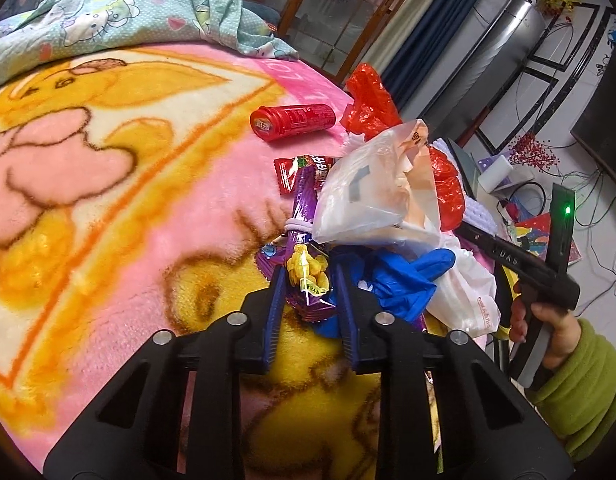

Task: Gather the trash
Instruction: 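Grasp the purple candy wrapper with the left tool while the right tool grasps the lavender foam net, then carry both items over the yellow bin and open both tools to drop them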

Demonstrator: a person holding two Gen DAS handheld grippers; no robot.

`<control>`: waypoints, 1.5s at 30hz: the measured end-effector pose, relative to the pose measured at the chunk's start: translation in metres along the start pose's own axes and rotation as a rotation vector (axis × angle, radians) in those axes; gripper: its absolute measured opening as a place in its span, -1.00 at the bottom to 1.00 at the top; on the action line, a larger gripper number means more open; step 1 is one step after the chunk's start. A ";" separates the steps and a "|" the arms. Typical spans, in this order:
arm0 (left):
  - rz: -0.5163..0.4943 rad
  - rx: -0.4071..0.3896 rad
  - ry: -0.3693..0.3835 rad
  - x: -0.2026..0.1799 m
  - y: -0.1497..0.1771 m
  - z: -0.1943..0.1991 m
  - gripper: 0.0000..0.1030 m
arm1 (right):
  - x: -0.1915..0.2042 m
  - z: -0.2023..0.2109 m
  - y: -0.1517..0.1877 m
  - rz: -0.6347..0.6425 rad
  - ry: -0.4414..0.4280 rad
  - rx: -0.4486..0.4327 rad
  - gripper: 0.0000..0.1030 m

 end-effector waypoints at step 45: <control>-0.211 -0.160 0.078 -0.119 -0.041 0.033 -0.72 | -0.037 0.113 -0.006 -0.112 -0.037 -0.195 -0.61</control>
Point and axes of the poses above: each gripper's, at about its wrist camera, not at the fingertips, and z roughly against the way its jaws point, x to its left, y to its underside, the point moved 7 cm from there along -z, roughly the way its jaws point, and after that the axes turned 9 degrees about z, right-handed, at the moved point
